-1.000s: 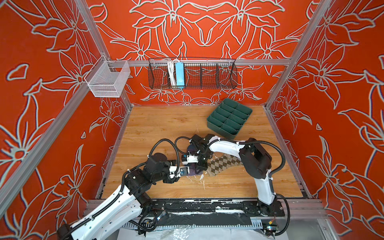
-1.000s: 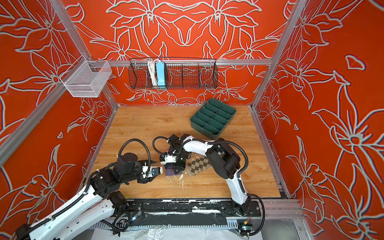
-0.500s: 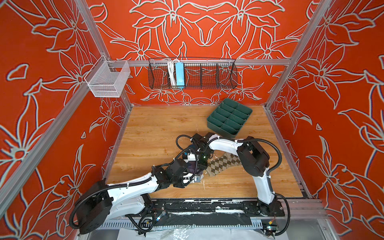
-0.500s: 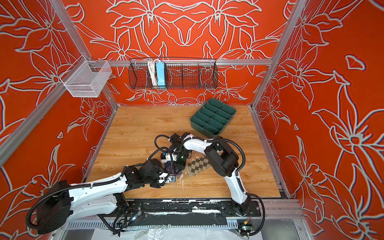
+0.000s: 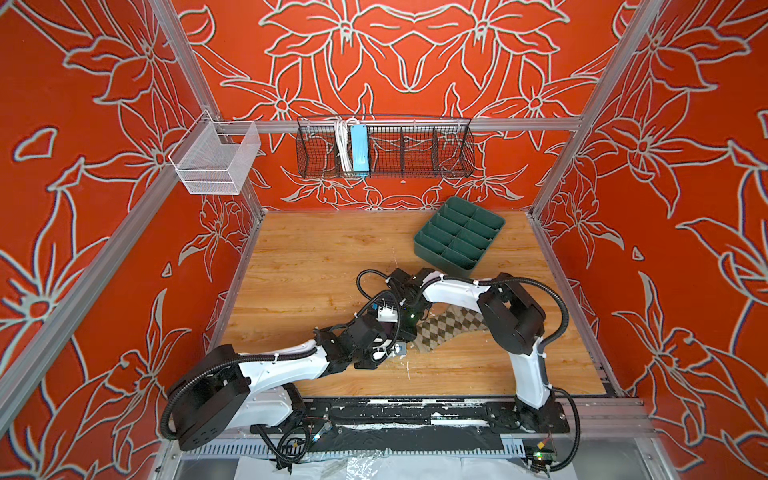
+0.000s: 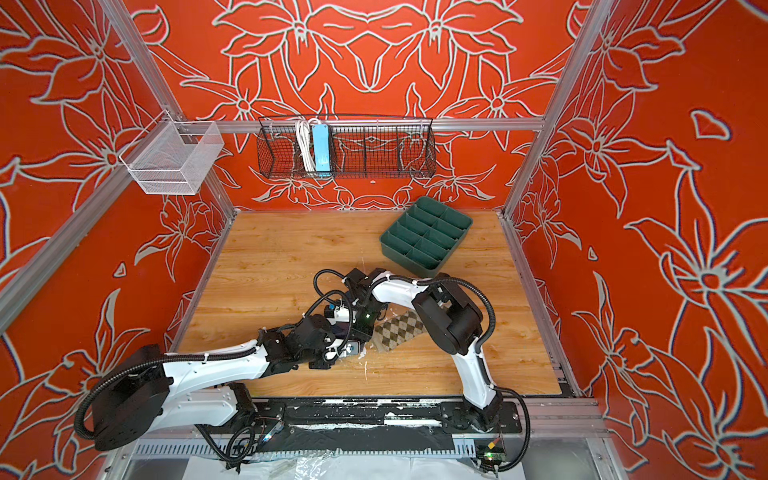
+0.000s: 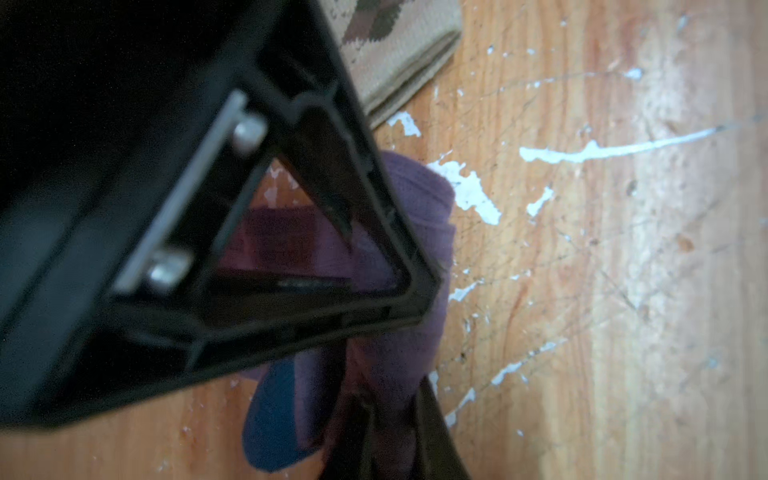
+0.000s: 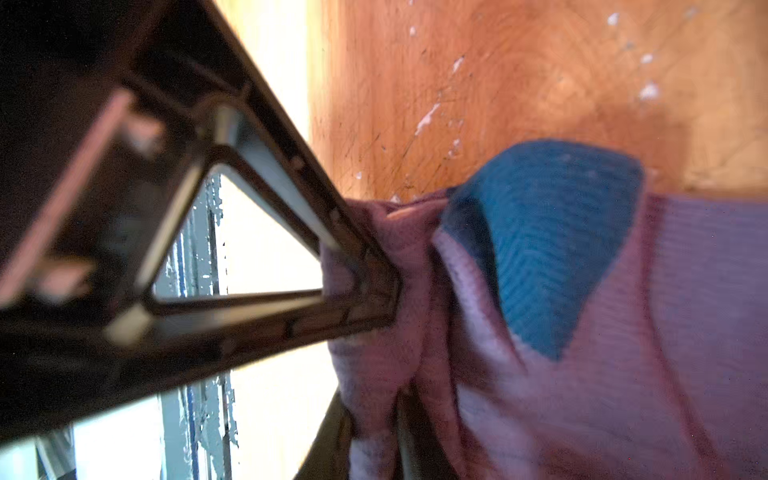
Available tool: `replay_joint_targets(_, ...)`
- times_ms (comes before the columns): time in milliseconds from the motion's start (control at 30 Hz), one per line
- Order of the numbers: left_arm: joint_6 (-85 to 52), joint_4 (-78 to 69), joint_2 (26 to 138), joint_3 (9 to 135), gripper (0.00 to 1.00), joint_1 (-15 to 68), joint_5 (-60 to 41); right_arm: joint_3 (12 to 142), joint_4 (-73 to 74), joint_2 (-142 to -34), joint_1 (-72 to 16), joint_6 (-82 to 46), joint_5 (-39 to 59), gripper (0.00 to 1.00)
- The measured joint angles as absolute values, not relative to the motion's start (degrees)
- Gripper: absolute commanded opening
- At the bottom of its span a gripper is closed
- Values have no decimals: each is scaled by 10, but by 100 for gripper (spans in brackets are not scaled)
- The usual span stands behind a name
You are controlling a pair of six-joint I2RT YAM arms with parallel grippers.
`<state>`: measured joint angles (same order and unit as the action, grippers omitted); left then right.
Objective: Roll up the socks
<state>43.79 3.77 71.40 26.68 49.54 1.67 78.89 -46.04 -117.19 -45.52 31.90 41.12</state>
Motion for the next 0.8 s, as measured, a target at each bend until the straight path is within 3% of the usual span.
replay_joint_targets(267,429,46,754,301,0,489,24,719,-411,-1110,-432,299,416,38)
replay_joint_targets(333,429,54,757,308,0,477,10,689,-392,-1079,-417,286,418,45)
replay_joint_targets(400,426,65,759,315,0,462,-6,656,-373,-1039,-396,274,421,46)
replay_joint_targets(600,424,115,775,348,0,404,-59,554,-287,-840,-323,201,385,48)
replay_joint_targets(800,423,218,838,433,0,350,-150,456,-211,-600,-344,182,218,48)
